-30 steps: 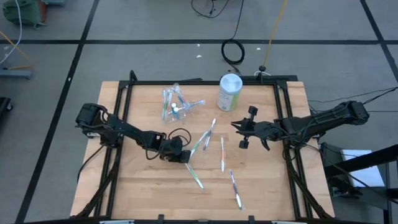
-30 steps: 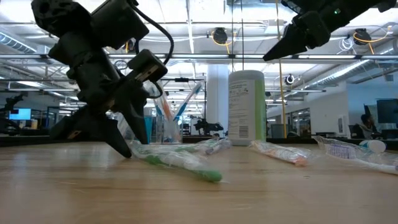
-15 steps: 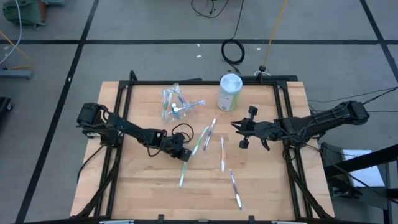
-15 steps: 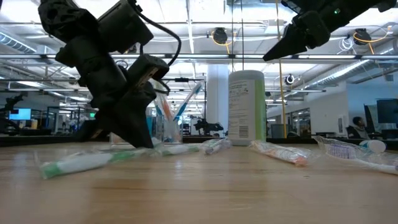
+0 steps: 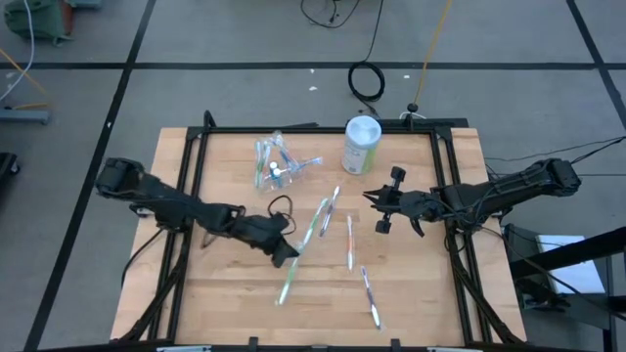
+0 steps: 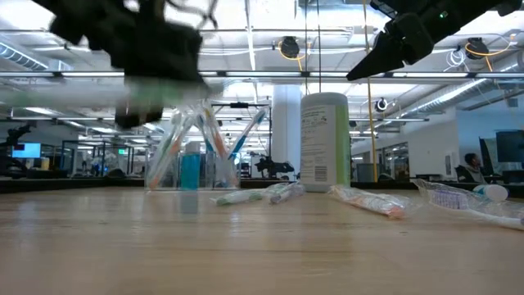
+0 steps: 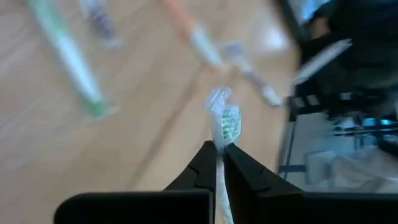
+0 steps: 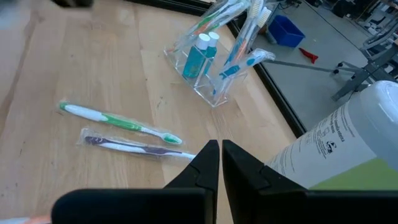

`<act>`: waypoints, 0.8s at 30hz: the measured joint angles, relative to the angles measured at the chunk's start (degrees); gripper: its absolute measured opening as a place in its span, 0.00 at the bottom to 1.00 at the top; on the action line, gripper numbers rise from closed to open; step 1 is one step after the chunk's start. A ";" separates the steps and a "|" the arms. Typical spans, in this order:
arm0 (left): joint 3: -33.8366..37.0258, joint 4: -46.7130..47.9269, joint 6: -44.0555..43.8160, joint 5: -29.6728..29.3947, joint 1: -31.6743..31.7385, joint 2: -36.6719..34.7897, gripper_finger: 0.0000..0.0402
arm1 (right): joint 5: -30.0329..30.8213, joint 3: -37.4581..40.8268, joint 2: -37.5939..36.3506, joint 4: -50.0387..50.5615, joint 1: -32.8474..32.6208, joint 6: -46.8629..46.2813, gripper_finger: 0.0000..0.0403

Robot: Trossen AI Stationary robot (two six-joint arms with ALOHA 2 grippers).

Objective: Pick & Place toothbrushing station
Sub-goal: Put the green toothbrush into the transparent organizer

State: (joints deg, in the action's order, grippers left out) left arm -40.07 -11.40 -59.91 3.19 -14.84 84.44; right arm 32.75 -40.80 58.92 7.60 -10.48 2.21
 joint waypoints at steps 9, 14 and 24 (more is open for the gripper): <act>-0.02 -0.68 13.87 -18.93 -7.39 -14.83 0.01 | 0.00 0.00 0.00 -0.04 0.00 -0.04 0.03; -0.02 -0.54 24.48 -32.71 -9.92 -21.27 0.04 | 0.00 0.00 0.00 -0.05 0.00 -0.04 0.03; -0.04 -0.89 52.52 -54.76 -10.30 -30.82 0.04 | 0.00 0.00 0.00 -1.02 0.00 -0.06 0.03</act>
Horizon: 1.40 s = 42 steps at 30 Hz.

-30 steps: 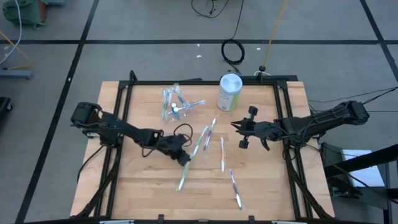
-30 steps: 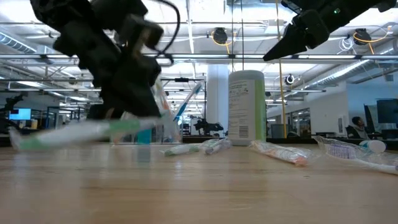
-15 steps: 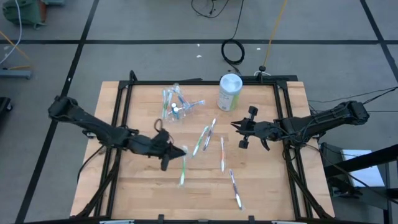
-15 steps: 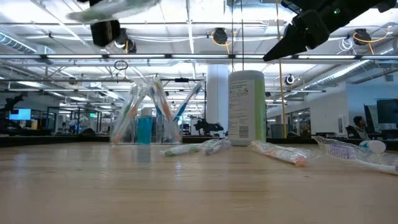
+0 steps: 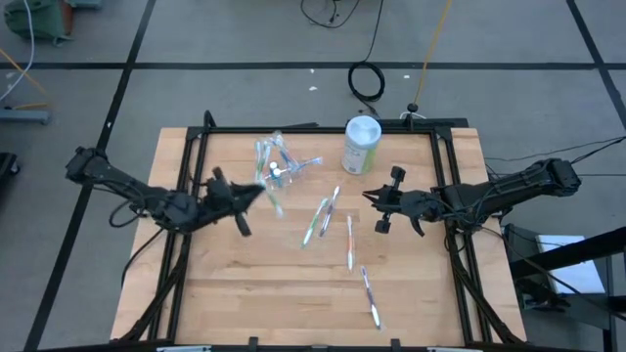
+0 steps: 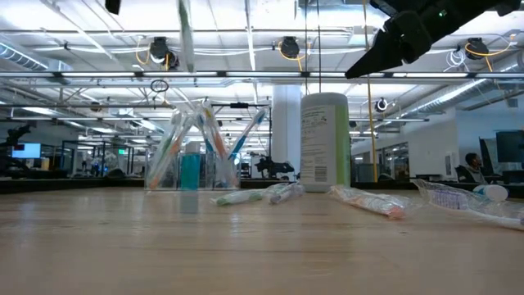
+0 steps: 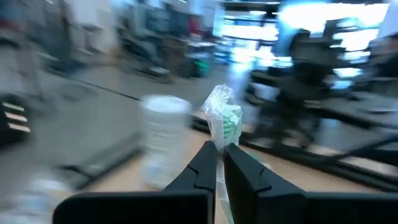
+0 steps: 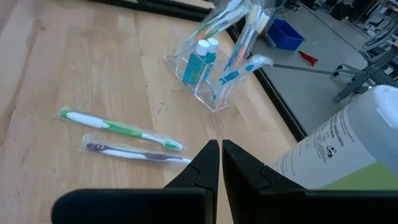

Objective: Pick & Place toothbrushing station
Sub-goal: Put the green toothbrush into the transparent organizer

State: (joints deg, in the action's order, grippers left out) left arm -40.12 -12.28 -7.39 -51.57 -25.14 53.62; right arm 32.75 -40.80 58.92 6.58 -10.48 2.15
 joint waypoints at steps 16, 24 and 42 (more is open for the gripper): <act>-0.02 1.00 9.68 -16.77 14.78 -2.33 0.02 | 0.00 -0.02 0.01 -2.11 0.00 0.00 0.03; -0.02 14.04 -1.22 -8.35 26.77 -2.13 0.01 | 0.00 -0.02 0.00 -2.08 0.00 0.00 0.03; 8.40 16.64 -19.94 -0.32 34.15 4.88 0.01 | 0.00 -0.02 0.02 -2.08 -0.01 0.00 0.03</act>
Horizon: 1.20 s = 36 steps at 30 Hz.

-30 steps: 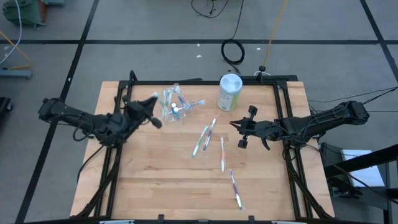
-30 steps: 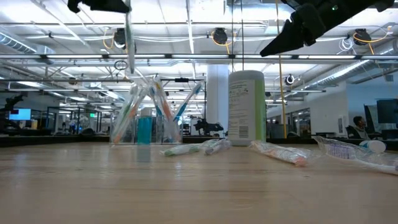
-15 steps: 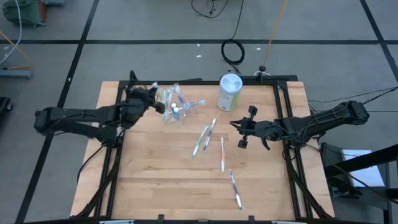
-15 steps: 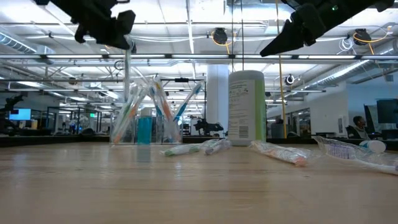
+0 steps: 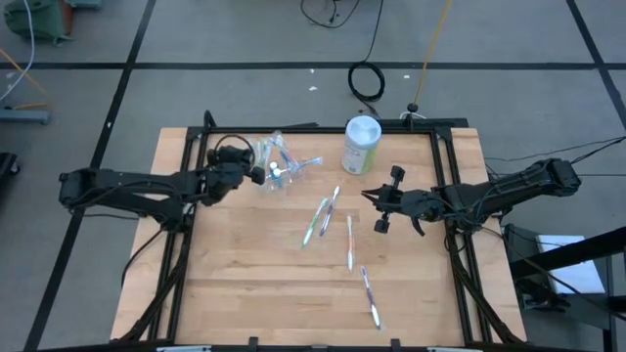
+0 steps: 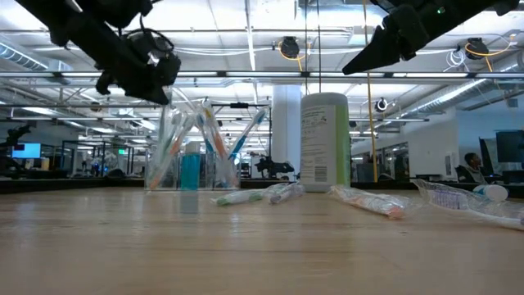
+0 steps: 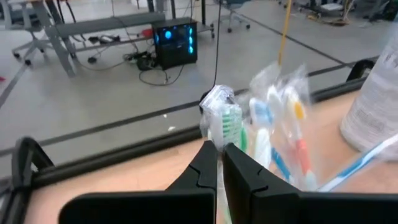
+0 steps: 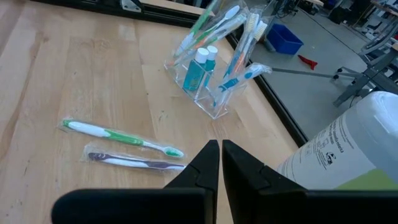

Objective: Pick & Place toothbrushing station
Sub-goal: Put the green toothbrush into the transparent organizer

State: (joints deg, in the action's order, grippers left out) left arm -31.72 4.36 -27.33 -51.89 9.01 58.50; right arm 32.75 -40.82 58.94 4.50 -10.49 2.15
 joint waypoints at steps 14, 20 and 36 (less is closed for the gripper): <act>2.22 -4.09 -8.39 2.61 -0.04 6.82 0.09 | 0.00 0.00 0.00 0.01 -0.01 0.00 0.03; 2.27 -4.09 -6.58 3.80 -0.02 6.93 0.19 | 0.00 0.00 0.00 0.01 0.00 0.00 0.03; 2.27 -4.46 1.09 8.76 -0.02 6.32 0.44 | 0.00 0.00 0.00 0.01 0.00 0.00 0.03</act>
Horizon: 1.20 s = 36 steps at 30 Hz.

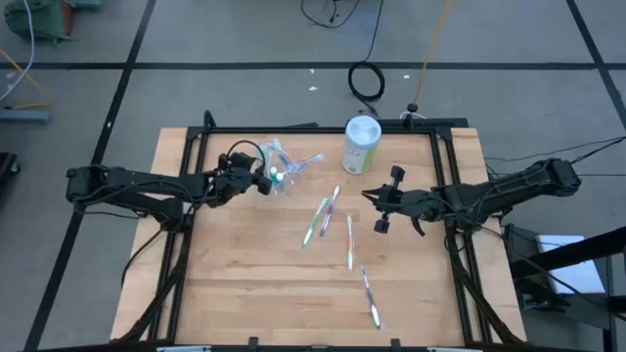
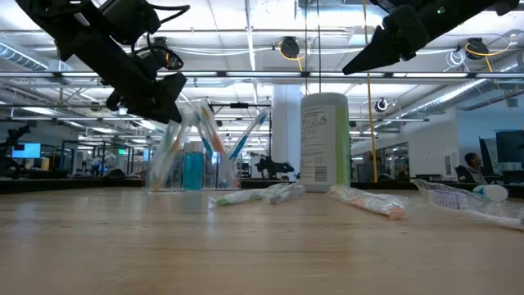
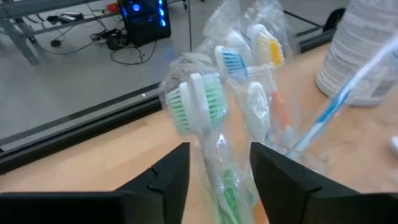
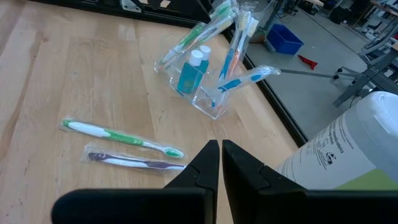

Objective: Pick & Place toothbrushing station
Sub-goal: Put the green toothbrush into the transparent organizer, then put the purple toothbrush into the transparent organizer

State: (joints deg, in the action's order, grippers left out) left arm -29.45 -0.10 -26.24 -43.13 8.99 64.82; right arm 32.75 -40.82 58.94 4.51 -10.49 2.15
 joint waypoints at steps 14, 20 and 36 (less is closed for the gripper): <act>-7.96 6.96 6.40 -0.11 -0.17 -1.23 0.54 | -0.02 0.00 0.00 0.09 0.00 -1.79 0.03; -11.83 7.61 7.63 1.75 -1.81 -1.27 0.54 | -0.02 0.00 0.00 0.25 0.01 -1.95 0.03; -17.51 7.96 11.15 3.40 -10.02 -1.27 0.54 | -0.01 0.80 0.00 0.20 0.00 -10.52 0.03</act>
State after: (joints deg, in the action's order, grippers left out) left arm -46.96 7.86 -15.09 -39.73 -1.03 63.55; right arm 32.74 -40.02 58.94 4.71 -10.49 -8.37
